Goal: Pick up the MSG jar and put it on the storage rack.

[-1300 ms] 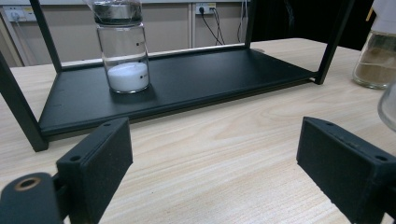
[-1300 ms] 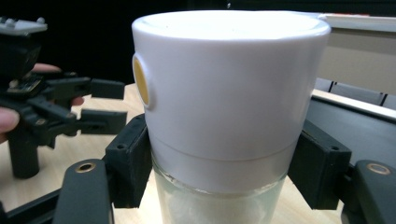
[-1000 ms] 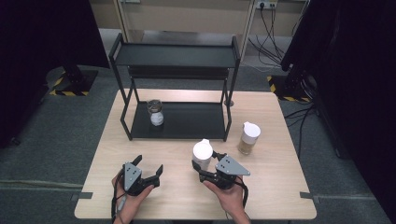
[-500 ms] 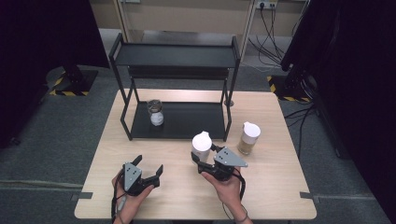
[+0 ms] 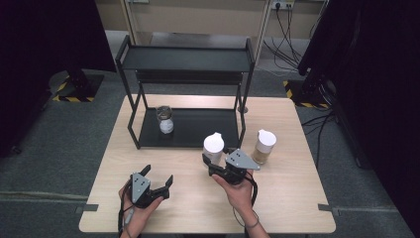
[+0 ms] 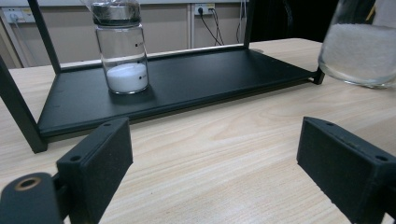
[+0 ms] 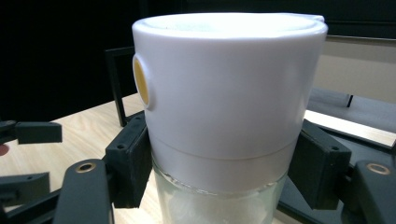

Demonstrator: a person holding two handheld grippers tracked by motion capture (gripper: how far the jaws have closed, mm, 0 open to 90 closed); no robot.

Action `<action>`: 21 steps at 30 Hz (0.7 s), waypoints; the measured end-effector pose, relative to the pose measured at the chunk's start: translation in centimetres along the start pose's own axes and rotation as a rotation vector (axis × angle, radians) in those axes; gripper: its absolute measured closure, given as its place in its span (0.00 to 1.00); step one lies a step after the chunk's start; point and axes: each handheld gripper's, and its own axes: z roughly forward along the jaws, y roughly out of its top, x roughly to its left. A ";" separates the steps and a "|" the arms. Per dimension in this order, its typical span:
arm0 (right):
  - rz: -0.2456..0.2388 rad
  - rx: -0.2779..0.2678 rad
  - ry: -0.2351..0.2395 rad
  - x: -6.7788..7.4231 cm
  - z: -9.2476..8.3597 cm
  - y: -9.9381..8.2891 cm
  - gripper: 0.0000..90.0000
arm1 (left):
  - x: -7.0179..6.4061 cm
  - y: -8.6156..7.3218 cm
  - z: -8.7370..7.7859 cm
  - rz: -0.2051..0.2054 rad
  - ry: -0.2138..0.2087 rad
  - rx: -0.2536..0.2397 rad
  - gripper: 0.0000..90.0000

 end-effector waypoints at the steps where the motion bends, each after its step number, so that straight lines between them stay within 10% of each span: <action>1: 0.002 0.000 -0.002 0.0 0.1 0.1 0.34 | 0.0 0.0 0.0 0.000 0.000 0.000 0.11; 21: 0.020 0.001 -0.049 -0.8 2.8 1.0 0.34 | 0.0 0.0 0.0 0.000 -0.003 -0.001 0.11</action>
